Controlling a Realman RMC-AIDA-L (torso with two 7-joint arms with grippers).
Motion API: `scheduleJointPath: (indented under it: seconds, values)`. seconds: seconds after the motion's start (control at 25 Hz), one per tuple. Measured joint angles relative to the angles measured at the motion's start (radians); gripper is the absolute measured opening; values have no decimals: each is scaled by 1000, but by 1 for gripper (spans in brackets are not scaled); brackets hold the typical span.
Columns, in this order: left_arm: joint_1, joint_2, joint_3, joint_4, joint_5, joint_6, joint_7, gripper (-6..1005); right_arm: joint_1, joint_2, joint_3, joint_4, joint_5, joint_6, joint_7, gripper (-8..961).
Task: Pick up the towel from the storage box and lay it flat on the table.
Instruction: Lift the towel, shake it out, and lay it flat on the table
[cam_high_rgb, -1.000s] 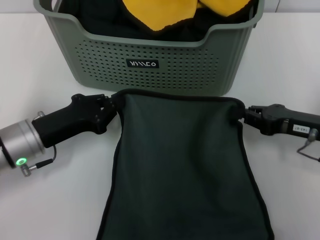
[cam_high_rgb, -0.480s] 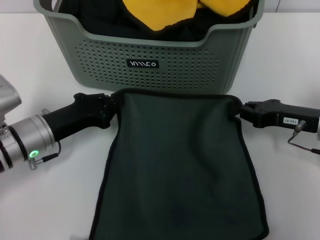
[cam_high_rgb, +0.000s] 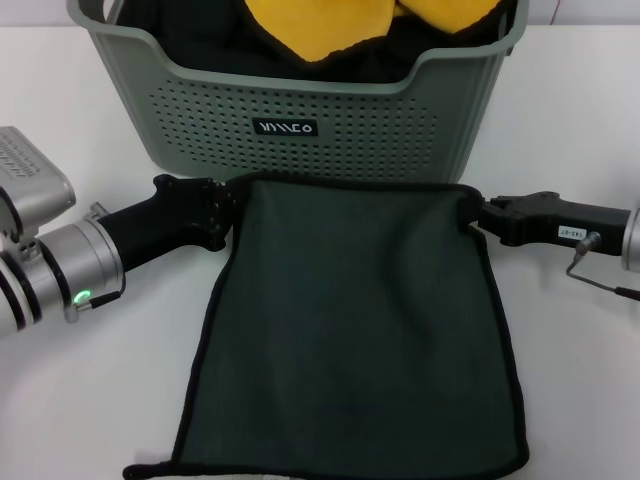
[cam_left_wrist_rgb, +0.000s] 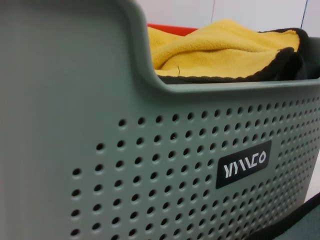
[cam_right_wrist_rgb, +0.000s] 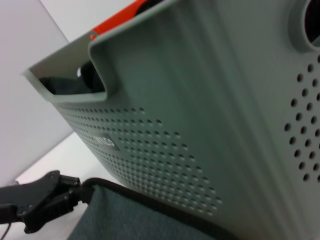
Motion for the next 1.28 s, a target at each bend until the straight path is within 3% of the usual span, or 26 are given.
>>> scheduleJointPath:
  seconds: [0.24,0.84,0.96,1.28]
  values:
    - [-4,-4,2,0,1,-29,27,23,15,3,-43,1,8,61,1,74]
    - [-8,-9,-5,-7,-14,-43,47,34,12,2,-36,-8,38,129,0,77]
    - [-5,-9,-6,-9,-18,-43,35,49,11,2,-41,-9,38,125,-3,172]
    - [28,-11,-6,-11,-68,-43,25,276,-28,2,-44,-48,37,107,2,464]
